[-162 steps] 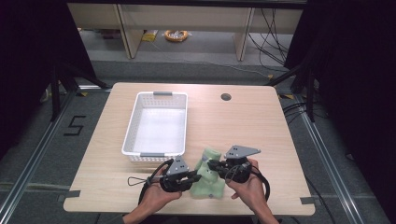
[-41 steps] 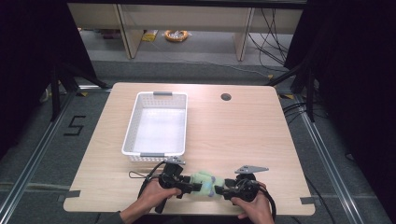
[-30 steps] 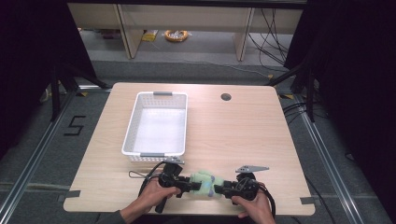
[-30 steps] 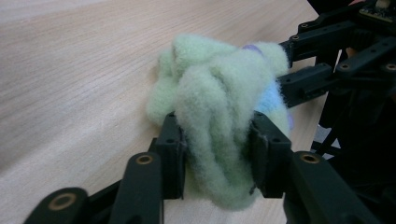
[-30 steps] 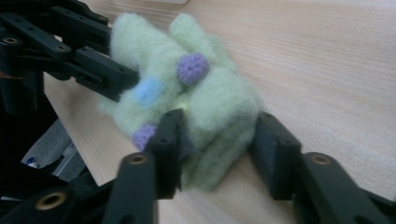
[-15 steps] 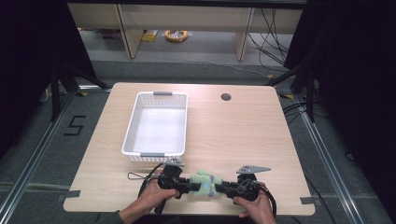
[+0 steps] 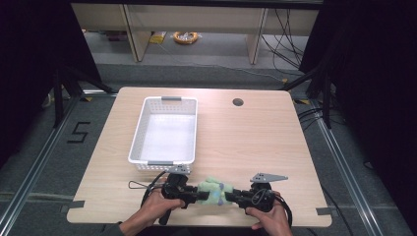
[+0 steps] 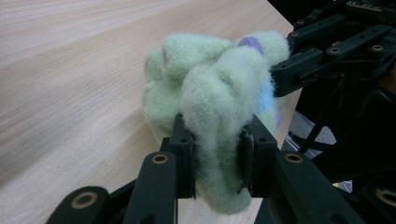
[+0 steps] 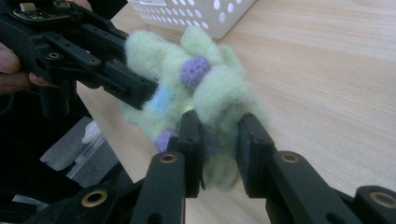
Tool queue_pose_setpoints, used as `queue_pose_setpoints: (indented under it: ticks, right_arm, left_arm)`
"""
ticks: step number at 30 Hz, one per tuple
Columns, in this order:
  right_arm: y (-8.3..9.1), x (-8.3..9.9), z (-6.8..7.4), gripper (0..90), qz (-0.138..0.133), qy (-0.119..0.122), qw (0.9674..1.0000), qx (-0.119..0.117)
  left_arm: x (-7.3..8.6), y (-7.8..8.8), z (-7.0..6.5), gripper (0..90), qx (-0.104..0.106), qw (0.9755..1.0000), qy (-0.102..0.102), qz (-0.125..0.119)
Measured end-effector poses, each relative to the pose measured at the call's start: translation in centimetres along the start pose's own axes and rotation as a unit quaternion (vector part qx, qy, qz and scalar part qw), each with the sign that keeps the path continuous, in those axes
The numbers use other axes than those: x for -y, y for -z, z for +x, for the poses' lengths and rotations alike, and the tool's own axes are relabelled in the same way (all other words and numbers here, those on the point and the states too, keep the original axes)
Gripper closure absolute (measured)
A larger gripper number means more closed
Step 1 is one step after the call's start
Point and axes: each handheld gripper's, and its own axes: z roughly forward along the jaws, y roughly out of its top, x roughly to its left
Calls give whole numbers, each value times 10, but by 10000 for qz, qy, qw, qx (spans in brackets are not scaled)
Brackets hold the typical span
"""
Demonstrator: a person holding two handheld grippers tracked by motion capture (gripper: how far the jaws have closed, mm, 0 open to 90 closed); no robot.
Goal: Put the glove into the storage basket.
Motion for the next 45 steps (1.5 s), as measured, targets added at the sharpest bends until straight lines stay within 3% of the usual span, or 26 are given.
queue_pose_setpoints:
  ticks: [4,5,6,8,11,12,13,14,15,17,21,22,27,31,32,33,35,36,38,39,44,45]
  right_arm:
    - [3,-3,5,738,-22,53,10000,-80]
    - [4,-3,8,737,-30,-47,9999,-88]
    - [4,-5,6,738,-38,104,9999,-30]
    - [6,-6,11,737,0,-24,10000,-90]
    - [6,-10,10,738,-99,118,9998,-126]
    - [7,-13,15,738,-12,-57,9999,-110]
    - [5,-15,12,738,-88,149,9998,-112]
    - [5,-17,15,738,-36,17,9999,-151]
    - [3,-20,14,738,-74,201,9997,-111]
    - [2,-25,18,738,-17,114,9998,-132]
    - [2,-37,22,738,-21,204,9997,-141]
    - [1,-40,22,738,-58,319,9994,-138]
    - [4,-57,29,737,8,360,9993,-127]
    - [3,-71,34,738,39,557,9984,-48]
    - [3,-74,36,737,68,475,9988,-73]
    - [2,-78,36,738,56,629,9980,-95]
    - [1,-83,40,737,103,555,9984,-71]
    - [0,-87,39,737,113,679,9976,-89]
    - [-1,-94,43,737,153,621,9979,-81]
    - [-2,-97,42,737,150,704,9974,-75]
    - [-8,-112,47,737,201,636,9977,-110]
    - [-12,-116,46,737,157,719,9971,-183]
  left_arm:
    - [-2,4,-1,700,134,9999,-37,-65]
    - [-3,6,-2,700,145,9999,-60,-64]
    - [-4,8,-3,699,143,9998,-66,-96]
    - [-6,13,-5,699,128,9998,-122,-126]
    - [-8,18,-5,699,84,9998,-91,-161]
    - [-9,19,-5,698,65,9998,-85,-179]
    - [-10,21,-4,698,120,9997,-77,-178]
    - [-11,23,-3,698,120,9997,-76,-175]
    - [-13,25,-2,698,46,9998,-77,-183]
    - [-16,29,-1,698,65,9998,-91,-164]
    - [-24,39,-2,697,-25,9997,-133,-206]
    - [-26,41,-2,697,-11,9996,-133,-267]
    - [-36,51,-4,696,-106,9992,-210,-315]
    - [-43,59,1,696,-65,9992,-134,-364]
    - [-44,61,1,696,-128,9991,-122,-376]
    - [-46,63,1,696,-130,9991,-92,-389]
    - [-49,67,2,696,-145,9990,-88,-415]
    - [-50,69,3,696,-116,9990,-120,-408]
    - [-53,73,4,696,-205,9988,-115,-418]
    - [-54,75,5,696,-207,9989,-101,-404]
    - [-64,90,12,695,-219,9989,-59,-411]
    - [-65,92,13,695,-243,9988,-49,-412]
